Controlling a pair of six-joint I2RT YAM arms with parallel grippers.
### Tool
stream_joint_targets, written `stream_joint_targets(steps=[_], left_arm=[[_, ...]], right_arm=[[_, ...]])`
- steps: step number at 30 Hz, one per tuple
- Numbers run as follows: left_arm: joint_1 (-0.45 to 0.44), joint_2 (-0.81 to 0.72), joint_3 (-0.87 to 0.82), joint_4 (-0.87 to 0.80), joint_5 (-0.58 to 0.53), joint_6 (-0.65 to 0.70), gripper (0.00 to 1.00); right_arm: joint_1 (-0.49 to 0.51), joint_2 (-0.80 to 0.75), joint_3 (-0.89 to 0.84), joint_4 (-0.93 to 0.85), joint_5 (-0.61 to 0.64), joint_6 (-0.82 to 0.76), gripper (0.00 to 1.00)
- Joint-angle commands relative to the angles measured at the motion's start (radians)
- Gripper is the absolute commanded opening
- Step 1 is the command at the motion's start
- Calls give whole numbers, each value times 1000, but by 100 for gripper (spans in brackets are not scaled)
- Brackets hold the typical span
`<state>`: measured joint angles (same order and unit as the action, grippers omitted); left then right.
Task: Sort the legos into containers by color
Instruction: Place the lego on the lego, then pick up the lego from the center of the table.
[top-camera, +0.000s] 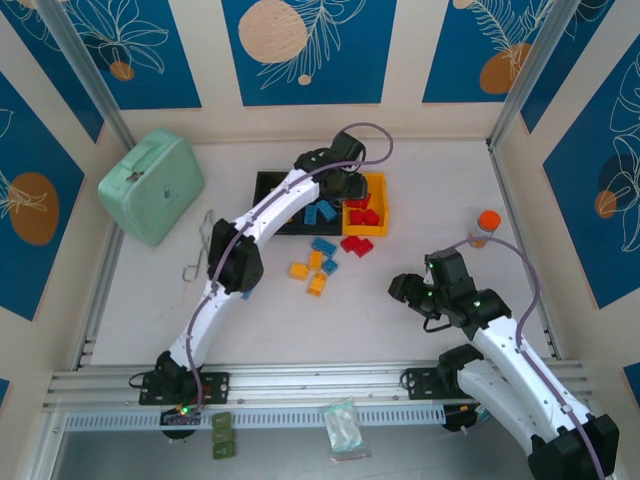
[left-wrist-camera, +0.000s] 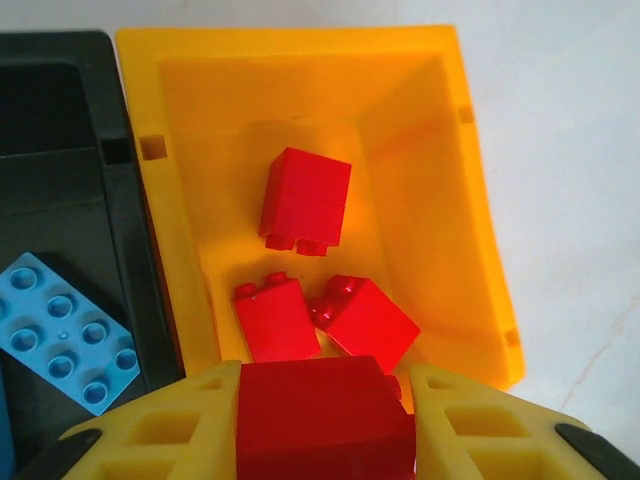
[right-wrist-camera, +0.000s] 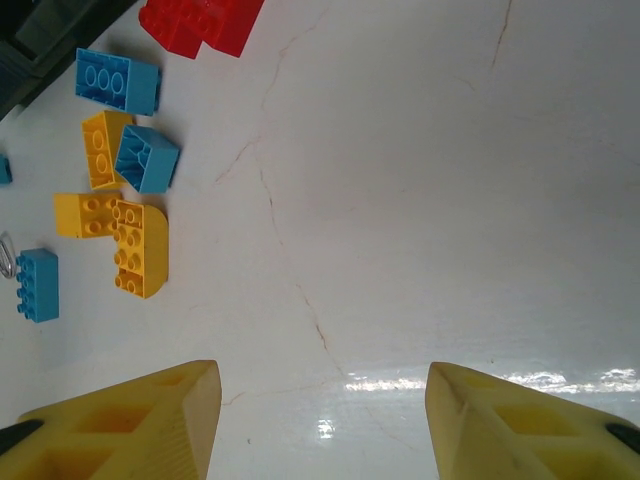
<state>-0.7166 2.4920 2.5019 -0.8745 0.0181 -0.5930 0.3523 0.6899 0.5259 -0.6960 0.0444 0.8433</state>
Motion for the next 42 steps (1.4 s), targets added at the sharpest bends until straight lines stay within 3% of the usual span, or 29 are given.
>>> stream_joint_targets(steps=[1, 8, 17, 20, 28, 37, 42], left_arm=[[-8, 31, 48, 18, 22, 13, 38], [-12, 8, 50, 35, 23, 25, 61], [-37, -150, -10, 42, 40, 75, 64], [-39, -270, -191, 109, 83, 78, 64], [-32, -702, -876, 356, 105, 81, 65], [65, -1193, -1511, 394, 76, -21, 66], [128, -1445, -1741, 367, 62, -107, 69]], right_arm=[[-8, -7, -20, 8, -30, 15, 57], [-9, 21, -32, 44, -47, 28, 57], [19, 74, 9, 57, -38, 15, 57], [45, 116, 27, 69, -23, 16, 58], [191, 278, 109, 121, 61, 30, 62], [357, 580, 272, 184, 103, 40, 66], [436, 781, 389, 204, 94, 53, 69]])
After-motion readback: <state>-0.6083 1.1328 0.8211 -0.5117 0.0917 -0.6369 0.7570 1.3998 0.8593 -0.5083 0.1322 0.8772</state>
